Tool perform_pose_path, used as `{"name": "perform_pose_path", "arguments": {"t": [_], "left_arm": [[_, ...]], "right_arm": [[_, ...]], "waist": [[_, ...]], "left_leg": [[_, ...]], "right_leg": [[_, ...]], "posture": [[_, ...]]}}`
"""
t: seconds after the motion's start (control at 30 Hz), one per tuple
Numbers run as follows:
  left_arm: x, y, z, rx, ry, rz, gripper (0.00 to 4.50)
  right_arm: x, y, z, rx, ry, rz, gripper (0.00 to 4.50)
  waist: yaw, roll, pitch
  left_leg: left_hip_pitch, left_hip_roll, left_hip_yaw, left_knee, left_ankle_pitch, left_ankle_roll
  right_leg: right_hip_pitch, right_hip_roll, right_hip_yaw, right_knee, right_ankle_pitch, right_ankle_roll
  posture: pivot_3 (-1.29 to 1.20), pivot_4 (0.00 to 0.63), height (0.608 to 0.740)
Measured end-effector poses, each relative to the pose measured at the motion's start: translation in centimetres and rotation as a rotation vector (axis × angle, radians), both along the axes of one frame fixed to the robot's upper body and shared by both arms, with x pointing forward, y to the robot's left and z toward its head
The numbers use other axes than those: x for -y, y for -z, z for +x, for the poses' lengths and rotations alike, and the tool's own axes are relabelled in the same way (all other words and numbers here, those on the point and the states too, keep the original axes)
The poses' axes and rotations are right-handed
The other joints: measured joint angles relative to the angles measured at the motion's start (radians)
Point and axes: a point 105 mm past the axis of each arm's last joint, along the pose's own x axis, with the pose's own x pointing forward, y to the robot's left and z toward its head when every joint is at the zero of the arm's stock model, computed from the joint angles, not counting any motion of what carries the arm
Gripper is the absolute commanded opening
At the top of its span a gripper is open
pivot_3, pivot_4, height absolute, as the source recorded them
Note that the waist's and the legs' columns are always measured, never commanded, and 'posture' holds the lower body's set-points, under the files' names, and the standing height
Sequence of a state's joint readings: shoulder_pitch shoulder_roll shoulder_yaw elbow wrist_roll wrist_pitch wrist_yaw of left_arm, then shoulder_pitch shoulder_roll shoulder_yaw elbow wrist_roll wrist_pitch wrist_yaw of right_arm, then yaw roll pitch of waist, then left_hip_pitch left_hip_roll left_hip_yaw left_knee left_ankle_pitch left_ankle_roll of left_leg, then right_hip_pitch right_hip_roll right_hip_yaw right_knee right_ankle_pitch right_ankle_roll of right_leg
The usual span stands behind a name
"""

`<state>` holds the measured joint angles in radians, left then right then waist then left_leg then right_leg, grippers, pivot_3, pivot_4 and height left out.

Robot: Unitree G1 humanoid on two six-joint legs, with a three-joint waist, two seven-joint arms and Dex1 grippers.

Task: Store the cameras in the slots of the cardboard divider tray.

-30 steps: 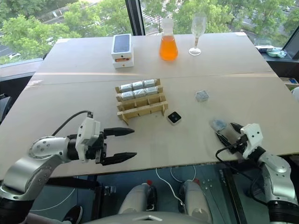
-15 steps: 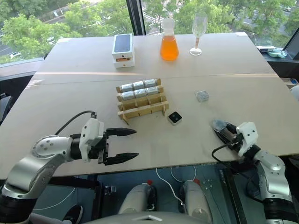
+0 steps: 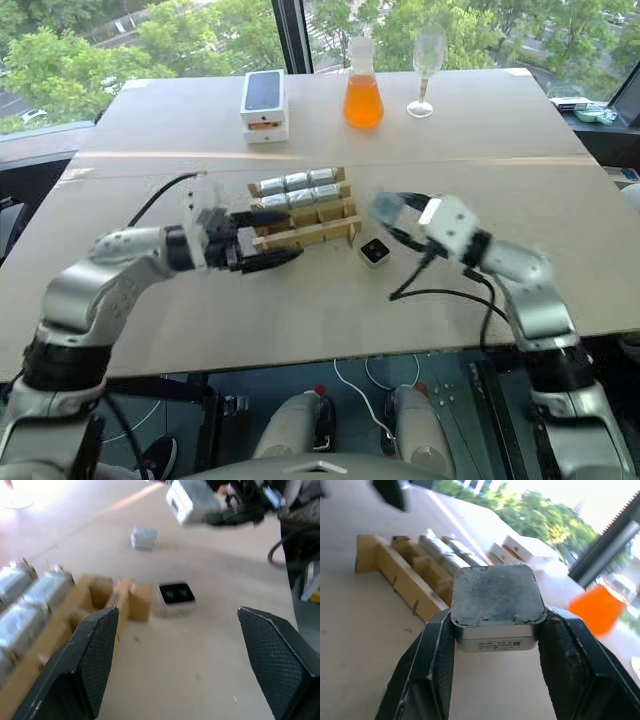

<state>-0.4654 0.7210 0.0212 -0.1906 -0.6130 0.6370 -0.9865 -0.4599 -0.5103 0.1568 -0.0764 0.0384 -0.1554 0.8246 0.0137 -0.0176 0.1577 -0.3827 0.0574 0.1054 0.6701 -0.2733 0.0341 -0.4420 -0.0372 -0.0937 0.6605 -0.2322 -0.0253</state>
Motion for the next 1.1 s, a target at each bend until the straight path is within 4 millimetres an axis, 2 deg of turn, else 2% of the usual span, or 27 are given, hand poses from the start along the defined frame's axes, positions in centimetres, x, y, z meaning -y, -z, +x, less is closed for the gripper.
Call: {"name": "perform_pose_path", "arguments": {"t": [0.07, 0.2, 0.27, 0.37, 0.5, 0.57, 0.83, 1.0, 1.1], "left_arm": [[0.4, -0.5, 0.4, -0.021, 0.022, -0.008, 3.92], [1.0, 0.2, 0.7, -0.068, 0.066, 0.042, 3.92], [1.0, 0.2, 1.4, -0.08, 0.074, 0.066, 3.92], [1.0, -0.3, 1.9, -0.066, 0.083, 0.069, 3.92], [1.1, -0.7, 2.2, -0.077, 0.125, 0.082, 3.92], [1.2, -0.3, 2.1, -0.093, 0.153, 0.104, 3.92], [1.7, 0.2, 2.1, -0.118, 0.241, 0.18, 3.92], [1.1, 1.1, 2.0, -0.14, 0.272, 0.227, 3.92], [1.1, 1.3, 2.0, -0.142, 0.284, 0.245, 2.96]], "right_arm": [[-1.5, -0.6, 0.4, 0.139, -0.044, -0.117, 1.85], [-3.4, -0.8, 1.0, 0.402, -0.116, -0.323, 1.85], [-5.0, -0.7, 0.8, 0.566, -0.198, -0.434, 1.85], [-6.2, -0.8, 0.1, 0.674, -0.276, -0.454, 1.85], [-7.2, 0.5, -0.4, 0.692, -0.346, -0.463, 1.85], [-7.6, 1.0, -0.7, 0.698, -0.376, -0.474, 1.85], [-8.3, 0.8, -0.9, 0.724, -0.411, -0.472, 1.85], [-8.1, 1.0, -0.6, 0.715, -0.405, -0.483, 1.85], [-8.1, 1.0, -0.6, 0.716, -0.404, -0.484, 1.85]], "waist": [[-0.002, -0.002, 0.001], [-0.003, -0.003, 0.002], [-0.004, -0.006, 0.004], [-0.004, -0.007, 0.005], [-0.005, -0.007, 0.005], [-0.005, -0.007, 0.005], [-0.013, -0.007, 0.005], [-0.024, -0.007, 0.005], [-0.025, -0.007, 0.005]], "left_leg": [[-0.001, 0.0, 0.001, 0.001, 0.0, 0.0], [-0.003, -0.001, 0.004, 0.001, 0.0, 0.0], [-0.004, -0.001, 0.005, 0.002, 0.0, -0.001], [-0.004, 0.0, 0.005, 0.002, 0.0, -0.001], [-0.004, 0.0, 0.006, 0.003, 0.0, -0.001], [-0.004, -0.001, 0.007, 0.004, 0.0, -0.001], [-0.003, 0.0, 0.007, 0.005, 0.0, -0.001], [-0.003, 0.0, 0.008, 0.005, 0.0, -0.001], [-0.003, 0.0, 0.008, 0.005, 0.0, -0.001]], "right_leg": [[-0.001, 0.0, 0.001, 0.0, 0.0, 0.0], [-0.004, -0.002, 0.004, 0.0, 0.002, -0.003], [-0.006, -0.002, 0.004, 0.001, 0.002, -0.003], [-0.006, -0.002, 0.004, 0.001, 0.002, -0.003], [-0.006, -0.002, 0.005, 0.002, 0.002, -0.003], [-0.006, -0.002, 0.006, 0.003, 0.002, -0.003], [-0.006, -0.002, 0.006, 0.004, 0.002, -0.003], [-0.006, -0.002, 0.006, 0.004, 0.002, -0.003], [-0.006, -0.002, 0.006, 0.004, 0.002, -0.003]], "posture": [[0.0, 0.15, 0.74], [0.0, 0.15, 0.74], [0.0, 0.15, 0.74], [0.0, 0.15, 0.74], [0.0, 0.15, 0.74], [0.0, 0.15, 0.74], [0.0, 0.15, 0.74], [0.0, 0.15, 0.74], [0.0, 0.15, 0.74]]}}
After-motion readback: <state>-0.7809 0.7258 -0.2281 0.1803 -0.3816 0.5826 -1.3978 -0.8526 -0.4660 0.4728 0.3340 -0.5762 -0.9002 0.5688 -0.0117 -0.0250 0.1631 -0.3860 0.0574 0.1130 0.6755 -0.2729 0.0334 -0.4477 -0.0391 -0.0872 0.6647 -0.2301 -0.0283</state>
